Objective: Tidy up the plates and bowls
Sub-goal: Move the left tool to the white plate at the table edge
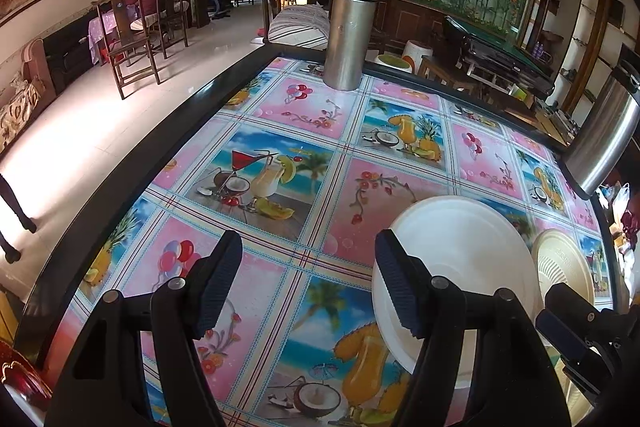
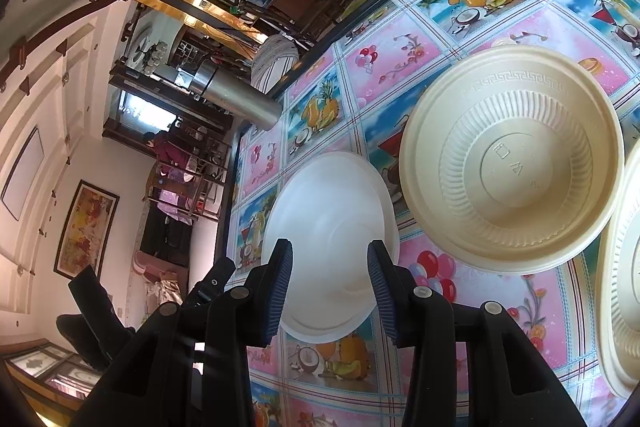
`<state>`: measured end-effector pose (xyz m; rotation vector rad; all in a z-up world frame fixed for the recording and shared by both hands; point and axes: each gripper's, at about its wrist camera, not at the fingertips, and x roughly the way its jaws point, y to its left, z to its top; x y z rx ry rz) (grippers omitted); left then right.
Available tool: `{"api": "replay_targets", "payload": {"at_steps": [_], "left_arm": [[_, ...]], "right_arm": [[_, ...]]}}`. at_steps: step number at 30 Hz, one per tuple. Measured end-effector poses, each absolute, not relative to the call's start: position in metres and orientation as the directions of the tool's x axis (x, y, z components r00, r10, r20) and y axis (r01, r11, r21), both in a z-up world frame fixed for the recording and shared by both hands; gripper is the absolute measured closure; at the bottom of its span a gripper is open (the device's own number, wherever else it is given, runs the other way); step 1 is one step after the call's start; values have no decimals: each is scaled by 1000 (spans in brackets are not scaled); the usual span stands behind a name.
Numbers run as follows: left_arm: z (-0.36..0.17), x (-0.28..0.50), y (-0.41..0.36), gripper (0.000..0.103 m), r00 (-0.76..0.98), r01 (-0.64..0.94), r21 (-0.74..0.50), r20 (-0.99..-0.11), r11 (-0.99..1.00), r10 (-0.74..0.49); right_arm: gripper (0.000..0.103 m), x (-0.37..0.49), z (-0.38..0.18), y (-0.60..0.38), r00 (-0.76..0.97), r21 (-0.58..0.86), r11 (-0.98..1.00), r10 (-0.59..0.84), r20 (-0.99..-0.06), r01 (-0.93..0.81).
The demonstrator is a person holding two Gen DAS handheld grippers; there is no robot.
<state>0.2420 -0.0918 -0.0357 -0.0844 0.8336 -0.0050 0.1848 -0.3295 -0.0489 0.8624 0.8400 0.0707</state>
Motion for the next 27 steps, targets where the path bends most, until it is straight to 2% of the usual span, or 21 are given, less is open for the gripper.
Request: {"api": "replay_targets", "payload": {"at_steps": [27], "left_arm": [[-45,248,-85,34,644,-23,-109,-762,994,-69]], "right_arm": [[61,187,-56,-338,680,689,658,356,-641,305]]}}
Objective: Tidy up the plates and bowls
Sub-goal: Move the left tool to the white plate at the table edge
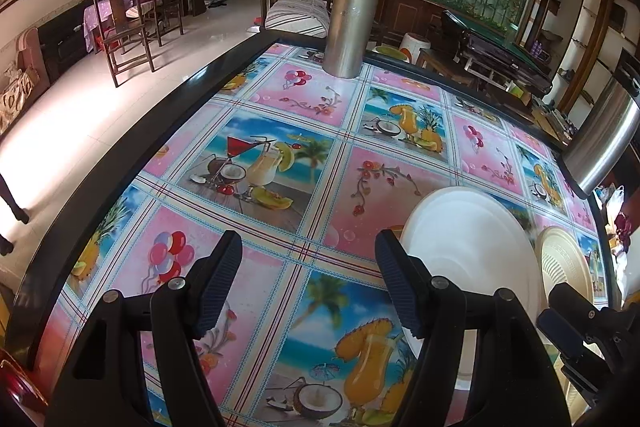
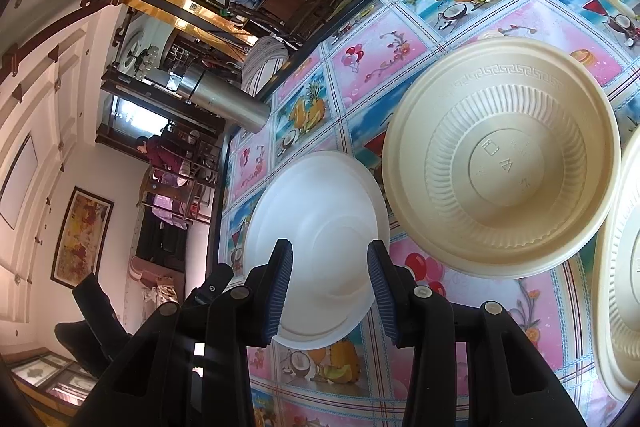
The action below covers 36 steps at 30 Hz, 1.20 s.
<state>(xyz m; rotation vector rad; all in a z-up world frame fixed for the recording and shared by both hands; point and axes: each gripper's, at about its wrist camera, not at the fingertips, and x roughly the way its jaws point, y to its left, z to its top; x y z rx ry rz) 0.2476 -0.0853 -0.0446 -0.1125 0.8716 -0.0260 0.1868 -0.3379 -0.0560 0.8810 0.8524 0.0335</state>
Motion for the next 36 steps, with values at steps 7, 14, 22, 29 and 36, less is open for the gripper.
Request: {"api": "replay_targets", "payload": {"at_steps": [7,14,22,29,36], "left_arm": [[-44,246,-84,34,643,-22,-109,-763,994,-70],[-50,249,-89,34,617,-13,-94,-784,996,-66],[-58,253,-87,34,577,1,-143,-808,990,-118],[-62,255,-82,34,540,-2,-206,-824,979,-172],[-54,257,-67,34,547,-41,-221,-821,974,-163]], "right_arm": [[61,182,-49,-343,696,696,650,347,-629,305],[61,181,-50,-346,687,688,650,340,-643,323],[61,185,-59,-342,670,684,649,347,-656,334],[61,187,-63,-340,667,686,646,351,-657,336],[61,186,-60,-341,675,689,644,348,-651,333]]}}
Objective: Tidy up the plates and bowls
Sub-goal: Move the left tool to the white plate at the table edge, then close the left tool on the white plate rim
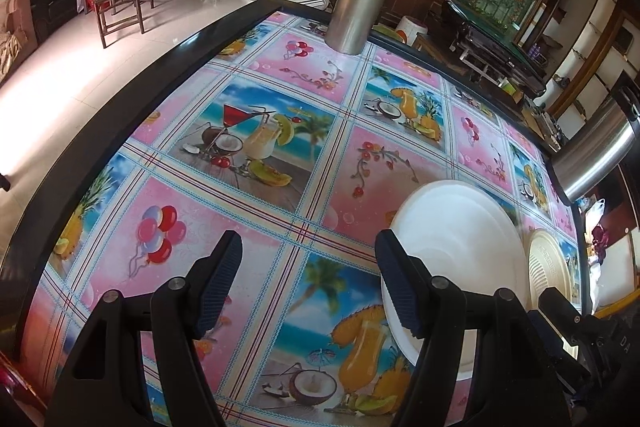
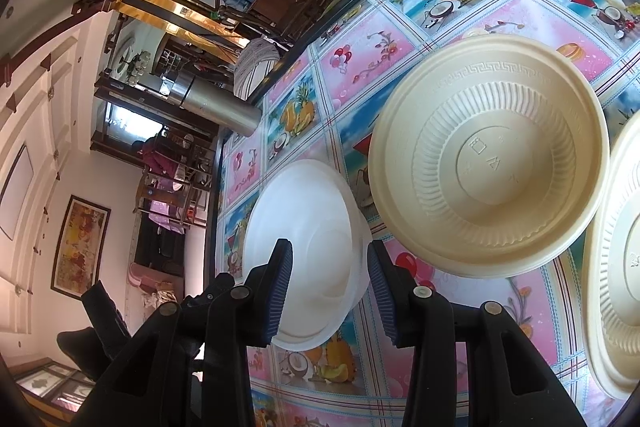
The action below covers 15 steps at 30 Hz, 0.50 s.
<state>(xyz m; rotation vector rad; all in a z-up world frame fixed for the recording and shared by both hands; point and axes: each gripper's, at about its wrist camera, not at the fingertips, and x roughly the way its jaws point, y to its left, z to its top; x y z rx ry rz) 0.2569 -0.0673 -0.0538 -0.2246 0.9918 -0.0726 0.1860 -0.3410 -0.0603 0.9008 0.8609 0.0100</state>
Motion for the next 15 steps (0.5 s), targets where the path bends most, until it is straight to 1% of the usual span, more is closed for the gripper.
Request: {"api": "replay_targets", "payload": {"at_steps": [6,10,15], "left_arm": [[-73,262,-80,34,474,-11,-186,-866,982,-159],[-75,260,-83,34,461,2,-209,-868,978,-187],[-74,260,-82,34,462,0,-208,-868,978,-185]], "right_arm": [[61,189,-64,-339,664,688,643,356,-657,336],[61,188,-64,-339,669,682,647,343,-659,341],[61,188,-65,-341,670,683,642,338,-660,348]]}}
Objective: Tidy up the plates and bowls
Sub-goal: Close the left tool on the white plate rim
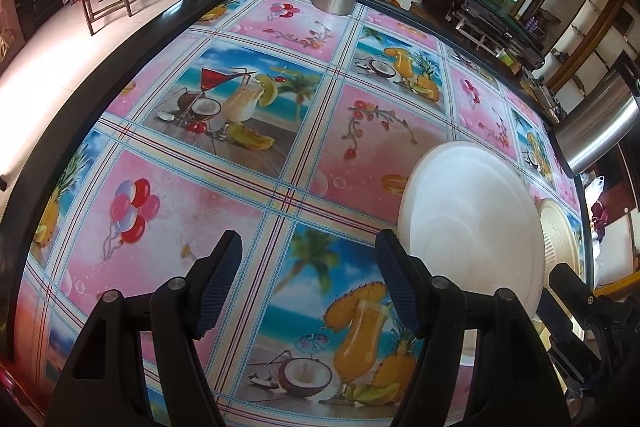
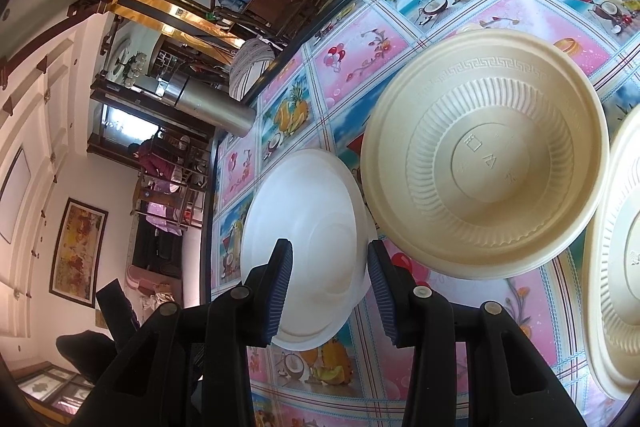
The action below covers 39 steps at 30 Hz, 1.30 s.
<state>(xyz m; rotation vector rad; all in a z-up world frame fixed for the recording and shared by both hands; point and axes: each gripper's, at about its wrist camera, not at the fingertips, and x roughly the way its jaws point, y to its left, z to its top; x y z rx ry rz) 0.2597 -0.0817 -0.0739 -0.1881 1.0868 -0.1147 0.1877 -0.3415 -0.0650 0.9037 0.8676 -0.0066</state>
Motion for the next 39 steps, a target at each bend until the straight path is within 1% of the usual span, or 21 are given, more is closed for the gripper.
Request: {"api": "replay_targets", "payload": {"at_steps": [6,10,13,17,21,25,30,34,39], "left_arm": [[-78,264,-77,34,445,-18,-189,-881,982,-162],[-85,265,-81,34,411,-6,-224,-889,975,-202],[-84,263,-85,34,419,3,-207,-888,978,-189],[-82,262,-84,35,422,3,-224,-883,975,-204],[-76,262,-72,35,425,-27,-321,-861,947,-280],[-62,260,-61,35,442,-36,-374,-838,927,-321],[-53,254,-74,32,434,32,-440,-803,898,-409],[-62,254,-91,32,405,69,-450,-803,891,-437],[-72,257,-95,32,384,72,-477,-797,876,-466]], "right_arm": [[61,188,-66,-341,668,676,647,332,-666,352],[61,189,-70,-342,663,674,643,330,-672,363],[62,189,-70,-340,663,670,648,327,-674,362],[62,188,-68,-341,669,671,647,322,-670,361],[62,188,-69,-344,670,676,641,324,-668,364],[62,188,-69,-344,672,675,642,322,-667,363],[62,188,-68,-343,673,673,647,320,-666,359],[62,189,-68,-341,671,672,649,323,-667,356],[62,190,-69,-341,672,672,648,321,-667,358]]}}
